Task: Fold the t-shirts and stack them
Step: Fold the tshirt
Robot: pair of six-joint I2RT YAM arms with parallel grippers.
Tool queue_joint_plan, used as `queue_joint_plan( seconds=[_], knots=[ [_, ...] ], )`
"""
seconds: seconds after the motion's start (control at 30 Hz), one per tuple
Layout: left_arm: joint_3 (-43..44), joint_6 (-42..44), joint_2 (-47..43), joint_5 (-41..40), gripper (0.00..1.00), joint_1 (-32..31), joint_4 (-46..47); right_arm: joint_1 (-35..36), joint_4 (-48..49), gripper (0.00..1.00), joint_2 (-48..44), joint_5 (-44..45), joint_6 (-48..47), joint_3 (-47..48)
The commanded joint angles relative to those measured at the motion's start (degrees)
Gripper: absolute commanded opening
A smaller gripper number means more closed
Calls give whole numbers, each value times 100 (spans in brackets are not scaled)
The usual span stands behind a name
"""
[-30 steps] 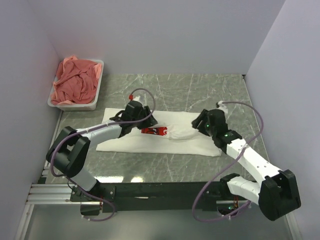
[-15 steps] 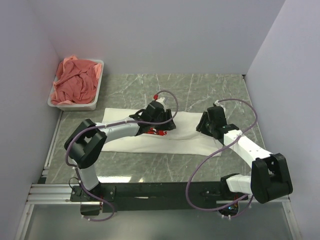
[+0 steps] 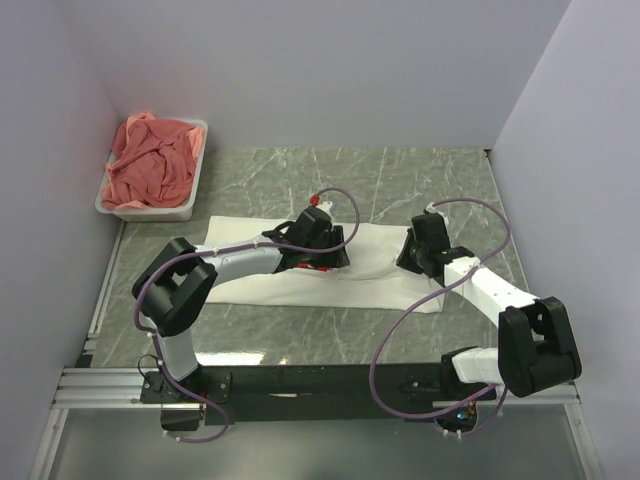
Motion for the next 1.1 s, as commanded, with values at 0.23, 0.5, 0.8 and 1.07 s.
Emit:
queue_joint_plan(
  seconds=[0.23,0.5,0.8,1.07],
  knots=[
    [310,138,185,3,43,-106,-53,-2,-39,10,-197,258,-40,-97],
    [459,77,308,13,15,-142,-106,-11,-241,5,-565,232,48,-343],
    [977,103,422,-260,2,-142,-712,-11,-680,0,-1093,267,293,-615],
    [1066,59,572,-234,1,-142,-906,-28,-803,0,-1602,3,839,-1063]
  ],
)
